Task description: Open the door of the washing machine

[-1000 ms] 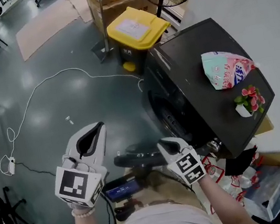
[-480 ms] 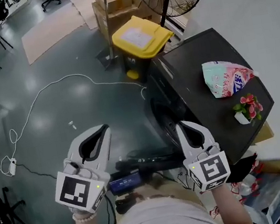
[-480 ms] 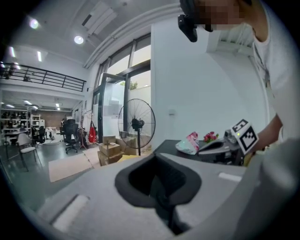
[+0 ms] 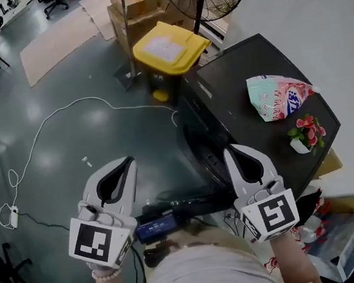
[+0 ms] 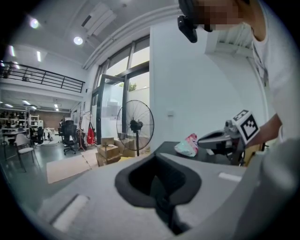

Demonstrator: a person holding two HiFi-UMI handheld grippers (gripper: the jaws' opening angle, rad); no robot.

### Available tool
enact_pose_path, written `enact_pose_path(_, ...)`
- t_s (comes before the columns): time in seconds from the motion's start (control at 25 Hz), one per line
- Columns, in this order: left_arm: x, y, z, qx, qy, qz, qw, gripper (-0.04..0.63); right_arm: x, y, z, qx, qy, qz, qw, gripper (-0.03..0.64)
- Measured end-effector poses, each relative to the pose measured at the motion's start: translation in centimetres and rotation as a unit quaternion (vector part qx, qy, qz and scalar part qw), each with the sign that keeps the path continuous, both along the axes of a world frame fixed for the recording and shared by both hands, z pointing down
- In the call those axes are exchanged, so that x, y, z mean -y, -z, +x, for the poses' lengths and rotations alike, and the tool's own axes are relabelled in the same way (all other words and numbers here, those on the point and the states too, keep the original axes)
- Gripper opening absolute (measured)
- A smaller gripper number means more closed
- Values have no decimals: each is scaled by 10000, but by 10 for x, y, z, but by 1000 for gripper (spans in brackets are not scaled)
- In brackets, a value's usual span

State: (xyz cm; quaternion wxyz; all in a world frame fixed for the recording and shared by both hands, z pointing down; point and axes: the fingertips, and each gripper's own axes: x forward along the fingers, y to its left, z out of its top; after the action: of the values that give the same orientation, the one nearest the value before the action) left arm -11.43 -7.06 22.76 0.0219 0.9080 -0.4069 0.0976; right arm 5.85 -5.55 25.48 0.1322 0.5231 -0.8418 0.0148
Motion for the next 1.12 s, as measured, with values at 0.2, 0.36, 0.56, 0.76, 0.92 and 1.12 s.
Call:
enact_pose_path(0.2,2,-1,4,-17,-39,-17,10000,-6,1,1,0,-26,-20,5,10000,3)
enact_pose_path(0.36,2,-2,6,-2,-55,-13,10000,-6,2,2,-1,-31,-14,4,10000,3)
enact_pose_path(0.56,2,-3,7,-10,-64,-9,10000,-6,3,2,-2,-11,6,25,10000,3)
enact_pose_path(0.76,2,-2,7,-40,-74,-17,10000,-6,3,5,-6,-31,46,37,10000,3)
enact_pose_path(0.92,2,-4,9,-28,-97,-41,9999,-6,4,2,-6,-47,52,2,10000,3)
enact_pose_path(1.12,2,-4,8,-33,-117,-74,9999,-6,3,1,-9,-88,71,-32,9999,3)
